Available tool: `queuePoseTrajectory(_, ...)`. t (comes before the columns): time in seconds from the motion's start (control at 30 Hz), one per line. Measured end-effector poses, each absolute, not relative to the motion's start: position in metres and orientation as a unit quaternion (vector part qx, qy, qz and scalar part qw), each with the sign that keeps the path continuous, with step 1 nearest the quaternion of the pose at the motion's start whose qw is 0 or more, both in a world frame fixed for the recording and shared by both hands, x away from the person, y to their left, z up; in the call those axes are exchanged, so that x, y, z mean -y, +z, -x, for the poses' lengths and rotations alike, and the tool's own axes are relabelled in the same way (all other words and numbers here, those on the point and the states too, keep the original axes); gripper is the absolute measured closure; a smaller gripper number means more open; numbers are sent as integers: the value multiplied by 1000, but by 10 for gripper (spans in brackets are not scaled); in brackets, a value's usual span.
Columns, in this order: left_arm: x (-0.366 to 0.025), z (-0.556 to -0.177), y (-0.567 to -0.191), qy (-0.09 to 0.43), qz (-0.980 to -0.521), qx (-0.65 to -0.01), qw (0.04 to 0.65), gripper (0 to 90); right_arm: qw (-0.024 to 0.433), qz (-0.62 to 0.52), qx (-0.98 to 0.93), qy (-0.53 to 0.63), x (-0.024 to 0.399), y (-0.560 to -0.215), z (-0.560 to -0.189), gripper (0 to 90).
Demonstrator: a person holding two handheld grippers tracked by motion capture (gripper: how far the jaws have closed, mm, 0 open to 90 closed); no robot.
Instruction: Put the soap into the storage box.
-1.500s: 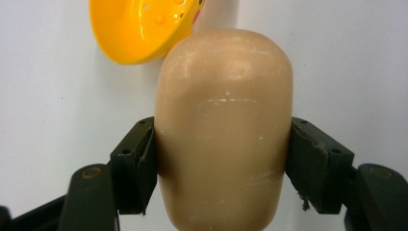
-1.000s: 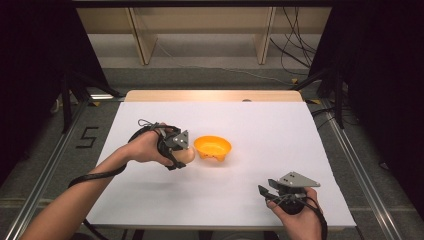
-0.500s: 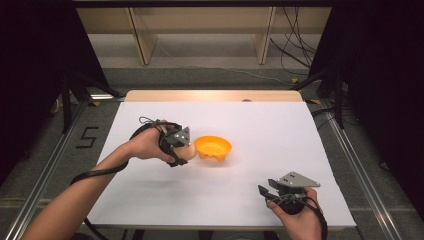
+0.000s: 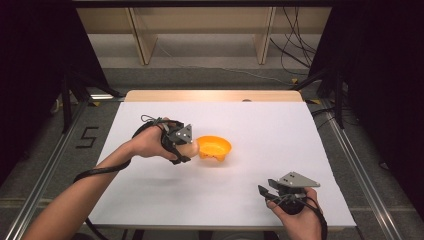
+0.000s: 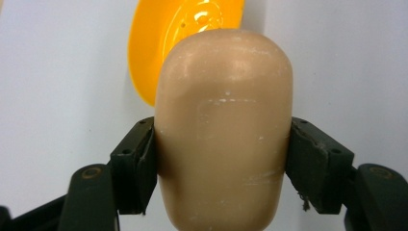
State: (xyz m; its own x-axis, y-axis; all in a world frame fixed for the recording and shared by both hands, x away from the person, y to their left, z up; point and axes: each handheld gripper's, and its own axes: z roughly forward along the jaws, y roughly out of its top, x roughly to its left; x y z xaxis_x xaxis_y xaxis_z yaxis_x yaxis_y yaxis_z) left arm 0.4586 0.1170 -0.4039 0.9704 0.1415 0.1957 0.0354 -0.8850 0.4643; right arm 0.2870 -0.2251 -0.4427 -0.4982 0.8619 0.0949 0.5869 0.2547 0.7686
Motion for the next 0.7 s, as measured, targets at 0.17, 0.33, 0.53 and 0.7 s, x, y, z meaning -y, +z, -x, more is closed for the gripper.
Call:
queuePoseTrajectory(0.17,-116,-458,-405,117,-961,-49,247,325,182,-458,-778,391,226,-443,-289,569)
queuePoseTrajectory(0.33,-115,-461,-405,123,-955,-53,263,324,179,-457,-776,395,226,-444,-289,570)
queuePoseTrajectory(0.53,-113,-465,-404,131,-945,-48,294,324,179,-458,-777,393,227,-444,-289,569)
queuePoseTrajectory(0.7,-110,-468,-404,131,-945,-45,296,324,179,-458,-777,392,227,-444,-289,569)
